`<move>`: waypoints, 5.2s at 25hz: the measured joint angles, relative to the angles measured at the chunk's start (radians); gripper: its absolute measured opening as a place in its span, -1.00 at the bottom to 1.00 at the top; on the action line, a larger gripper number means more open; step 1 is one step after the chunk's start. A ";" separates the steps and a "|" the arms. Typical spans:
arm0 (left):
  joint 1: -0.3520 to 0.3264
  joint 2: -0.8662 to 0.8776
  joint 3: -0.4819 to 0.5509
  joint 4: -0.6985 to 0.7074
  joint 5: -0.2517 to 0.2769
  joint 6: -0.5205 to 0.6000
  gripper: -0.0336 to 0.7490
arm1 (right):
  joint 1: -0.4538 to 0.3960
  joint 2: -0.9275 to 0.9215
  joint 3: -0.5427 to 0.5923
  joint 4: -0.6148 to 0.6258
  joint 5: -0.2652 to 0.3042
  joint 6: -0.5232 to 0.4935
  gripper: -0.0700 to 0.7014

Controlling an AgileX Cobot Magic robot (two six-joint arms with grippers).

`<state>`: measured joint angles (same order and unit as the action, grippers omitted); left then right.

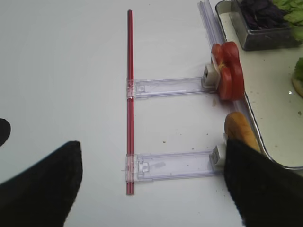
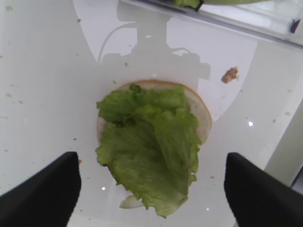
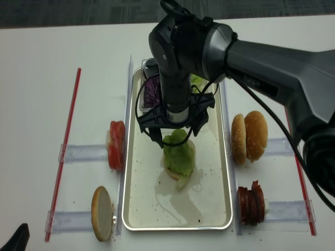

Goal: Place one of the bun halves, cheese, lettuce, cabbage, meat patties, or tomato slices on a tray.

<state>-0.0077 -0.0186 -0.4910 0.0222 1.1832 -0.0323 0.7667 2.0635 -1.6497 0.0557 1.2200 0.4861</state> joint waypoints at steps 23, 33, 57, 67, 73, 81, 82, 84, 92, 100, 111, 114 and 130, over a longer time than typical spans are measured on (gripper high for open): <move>0.000 0.000 0.000 0.000 0.000 0.000 0.53 | -0.297 0.000 -0.166 0.006 0.005 -0.128 0.83; 0.000 0.000 0.000 0.000 0.000 0.000 0.53 | -0.622 0.000 -0.166 -0.024 0.005 -0.293 0.83; 0.000 0.000 0.000 0.000 0.000 0.000 0.53 | -0.775 -0.211 0.175 -0.006 0.001 -0.447 0.83; 0.000 0.000 0.000 0.000 0.000 0.000 0.53 | -0.777 -0.679 0.727 -0.005 -0.066 -0.474 0.83; 0.000 0.000 0.000 0.000 0.000 0.000 0.53 | -0.777 -0.953 0.963 -0.005 -0.081 -0.475 0.83; 0.000 0.000 0.000 0.000 0.000 0.000 0.53 | -0.777 -1.232 1.117 -0.013 -0.091 -0.476 0.83; 0.000 0.000 0.000 0.000 0.000 0.000 0.53 | -0.777 -1.261 1.125 -0.017 -0.093 -0.478 0.83; 0.000 0.000 0.000 0.000 0.000 0.000 0.53 | -0.777 -1.310 1.147 -0.023 -0.102 -0.478 0.83; 0.000 0.000 0.000 0.000 0.000 0.000 0.53 | -0.777 -1.478 1.159 -0.025 -0.111 -0.486 0.83; 0.000 0.000 0.000 0.000 0.000 0.000 0.53 | -0.777 -1.712 1.161 -0.024 -0.116 -0.486 0.81; 0.000 0.000 0.000 0.000 0.000 0.000 0.53 | -0.777 -1.999 1.161 -0.010 -0.110 -0.500 0.73; 0.000 0.000 0.000 0.000 0.000 0.000 0.53 | -0.777 -2.054 1.161 -0.009 -0.106 -0.500 0.73; 0.000 0.000 0.000 0.000 0.000 0.000 0.53 | -0.777 -2.079 1.161 -0.008 -0.104 -0.500 0.73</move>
<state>-0.0077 -0.0186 -0.4910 0.0222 1.1832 -0.0323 -0.0100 -0.0153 -0.4889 0.0479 1.1157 -0.0140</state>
